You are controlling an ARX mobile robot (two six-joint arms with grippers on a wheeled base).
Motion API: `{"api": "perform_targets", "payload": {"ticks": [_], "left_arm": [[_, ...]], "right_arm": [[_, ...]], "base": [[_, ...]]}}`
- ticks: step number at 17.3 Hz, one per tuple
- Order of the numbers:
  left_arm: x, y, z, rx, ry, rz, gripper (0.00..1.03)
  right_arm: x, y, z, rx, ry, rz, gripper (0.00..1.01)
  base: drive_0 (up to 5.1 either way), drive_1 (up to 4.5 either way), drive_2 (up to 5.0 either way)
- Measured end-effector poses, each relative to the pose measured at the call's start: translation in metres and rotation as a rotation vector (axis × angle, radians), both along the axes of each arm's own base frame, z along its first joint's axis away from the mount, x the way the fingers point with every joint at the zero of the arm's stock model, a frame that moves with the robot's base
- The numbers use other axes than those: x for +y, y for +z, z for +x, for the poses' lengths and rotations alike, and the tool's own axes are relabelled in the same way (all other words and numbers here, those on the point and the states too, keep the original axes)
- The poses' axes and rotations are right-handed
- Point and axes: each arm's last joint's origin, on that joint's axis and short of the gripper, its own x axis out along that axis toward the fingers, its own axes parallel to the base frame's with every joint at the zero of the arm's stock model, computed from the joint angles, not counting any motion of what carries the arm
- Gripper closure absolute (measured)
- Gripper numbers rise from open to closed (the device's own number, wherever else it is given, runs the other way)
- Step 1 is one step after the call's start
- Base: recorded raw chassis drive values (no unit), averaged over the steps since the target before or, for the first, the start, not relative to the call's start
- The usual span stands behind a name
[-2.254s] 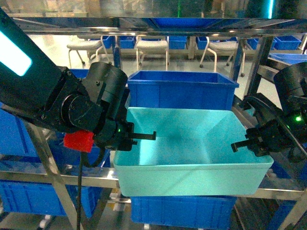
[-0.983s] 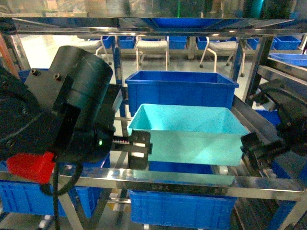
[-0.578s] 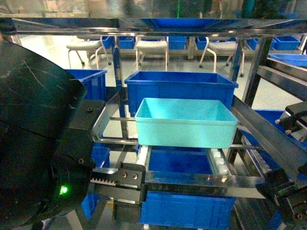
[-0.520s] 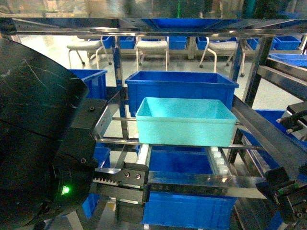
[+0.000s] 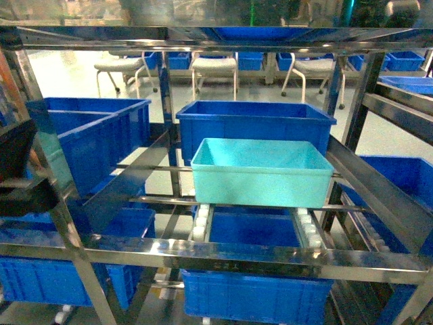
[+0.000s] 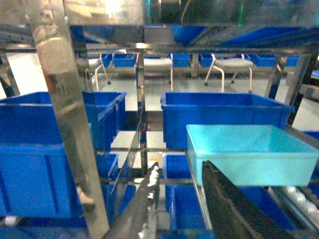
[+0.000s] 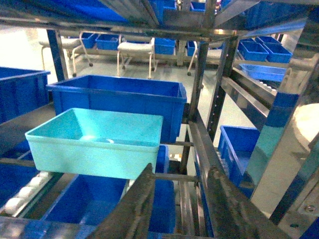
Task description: Organize blue bins on left shelf correctly
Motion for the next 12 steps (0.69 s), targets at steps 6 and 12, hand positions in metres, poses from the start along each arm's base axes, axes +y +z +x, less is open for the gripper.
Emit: {"api": "perform_targets", "payload": {"ticks": [6,12], "left_arm": [[0.024,-0.002,-0.026,0.035,0.023,0.012,1.01],[0.05,0.018,-0.063,0.012,0.0,0.005,1.01]], "right_arm": [[-0.009,0.0,-0.034,0.01,-0.015,0.005,0.99],[-0.02,0.028,-0.079,-0.045,-0.008,0.01,0.99]], "base": [[0.0,0.0,0.0],[0.0,0.0,0.0]]}}
